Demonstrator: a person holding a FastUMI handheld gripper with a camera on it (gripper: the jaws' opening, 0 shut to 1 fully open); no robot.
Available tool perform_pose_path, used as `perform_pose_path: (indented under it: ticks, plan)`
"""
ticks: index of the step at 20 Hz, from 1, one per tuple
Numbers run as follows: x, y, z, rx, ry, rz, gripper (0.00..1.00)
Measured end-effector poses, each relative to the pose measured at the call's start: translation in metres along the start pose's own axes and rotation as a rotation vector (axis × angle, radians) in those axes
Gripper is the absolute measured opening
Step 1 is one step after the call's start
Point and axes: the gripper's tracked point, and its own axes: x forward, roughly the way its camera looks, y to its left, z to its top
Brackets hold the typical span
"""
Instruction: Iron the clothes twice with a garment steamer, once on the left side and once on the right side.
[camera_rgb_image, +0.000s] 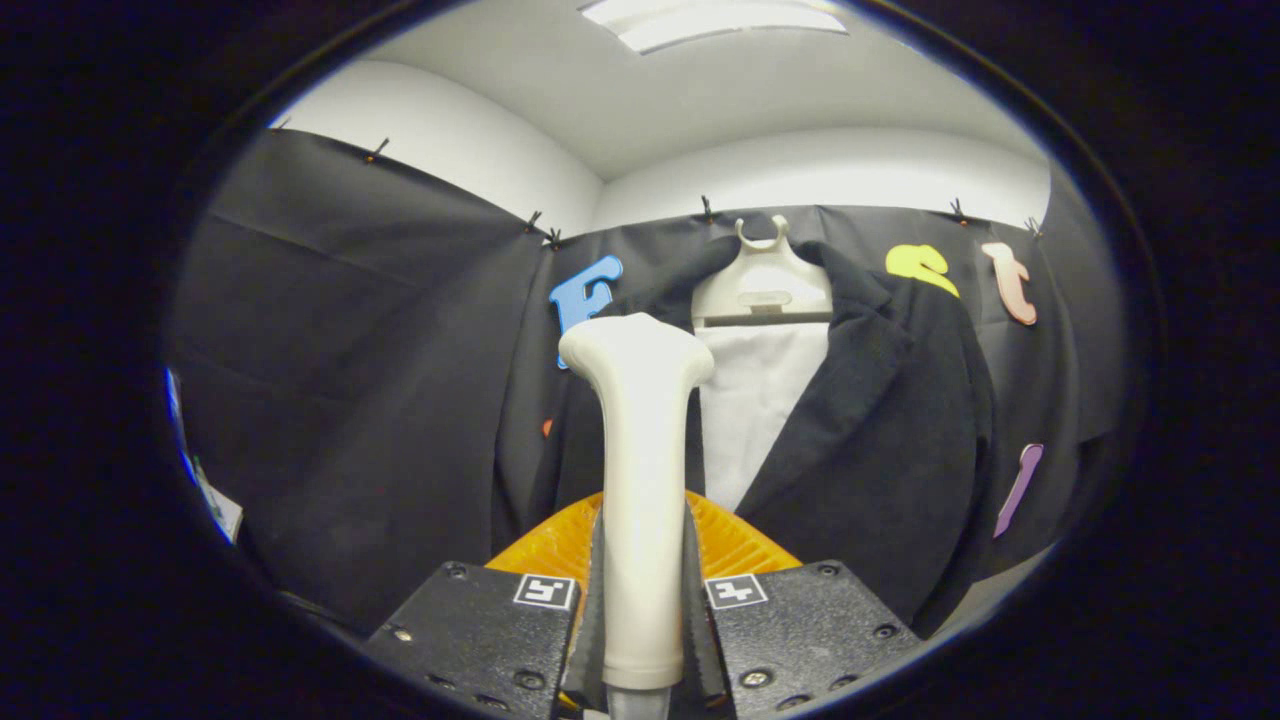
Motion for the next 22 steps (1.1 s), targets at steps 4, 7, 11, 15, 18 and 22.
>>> perform_pose_path:
  ticks: [4, 7, 11, 15, 18, 22]
  plan:
    - [-0.01, 0.001, -0.025, 0.009, 0.057, 0.02, 0.34]
    - [-0.02, -0.004, -0.039, 0.01, 0.088, 0.013, 0.34]
    - [-0.034, -0.008, -0.059, 0.005, 0.128, 0.028, 0.34]
    - [-0.044, -0.015, -0.071, -0.001, 0.16, 0.011, 0.34]
    - [-0.051, -0.017, -0.08, -0.005, 0.179, 0.005, 0.34]
    - [-0.068, -0.01, -0.098, 0.004, 0.218, 0.0, 0.34]
